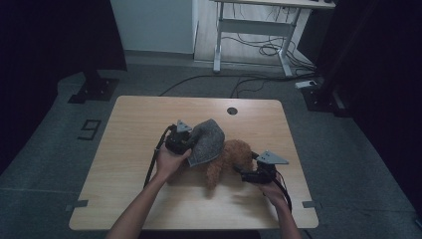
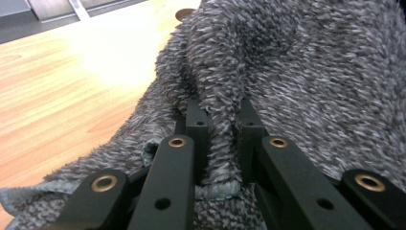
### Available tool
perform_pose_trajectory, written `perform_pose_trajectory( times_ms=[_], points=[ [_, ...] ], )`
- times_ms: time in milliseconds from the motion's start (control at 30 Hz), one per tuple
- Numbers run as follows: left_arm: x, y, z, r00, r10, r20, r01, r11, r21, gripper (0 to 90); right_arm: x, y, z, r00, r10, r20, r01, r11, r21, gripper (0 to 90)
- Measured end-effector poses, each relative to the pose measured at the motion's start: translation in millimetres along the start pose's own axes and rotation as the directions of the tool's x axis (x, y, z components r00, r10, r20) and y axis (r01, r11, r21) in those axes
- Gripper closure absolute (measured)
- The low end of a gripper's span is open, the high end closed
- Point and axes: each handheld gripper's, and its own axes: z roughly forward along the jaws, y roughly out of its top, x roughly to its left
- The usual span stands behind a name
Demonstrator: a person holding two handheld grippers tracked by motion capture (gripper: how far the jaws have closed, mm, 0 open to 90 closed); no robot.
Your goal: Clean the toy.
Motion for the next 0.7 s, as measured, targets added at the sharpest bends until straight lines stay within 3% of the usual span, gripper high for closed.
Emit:
perform_pose_trajectory(
  times_ms=[133, 233, 433, 500, 700],
  points=[
    [-0.2, -9.2, -3.7, 1.0, 0.0, 0.002, 0.0, 0.9999, -0.016, 80.5, -3.5, 4.9, -9.7, 0.9966, 0.08, -0.016, -0.081, 0.997, -0.018, 9.5],
    [-3.7, -14.6, -6.7, 1.0, 0.006, 0.0, -0.006, 0.9996, -0.028, 80.6, -0.6, 7.7, -12.2, 0.9968, 0.079, -0.016, -0.079, 0.997, -0.007, 6.9],
    [-10.5, -29.2, -21.3, 0.9995, 0.02, 0.023, -0.019, 0.9994, -0.027, 80.6, 6.4, -1.2, 7.3, 0.9979, 0.065, 0.004, -0.065, 0.99, 0.128, 1.9],
    [-11.9, -36.8, -26.4, 0.9994, 0.014, 0.032, -0.013, 0.9993, -0.035, 80.6, 7.2, -4.4, 11.1, 0.9976, 0.069, 0.008, -0.069, 0.987, 0.147, 1.7],
    [-11.1, -49.1, -34.5, 0.9985, -0.008, 0.055, 0.011, 0.9988, -0.048, 80.5, 10.9, -7.9, 11.1, 0.9993, 0.036, 0.008, -0.037, 0.988, 0.153, 20.7]
  ],
)
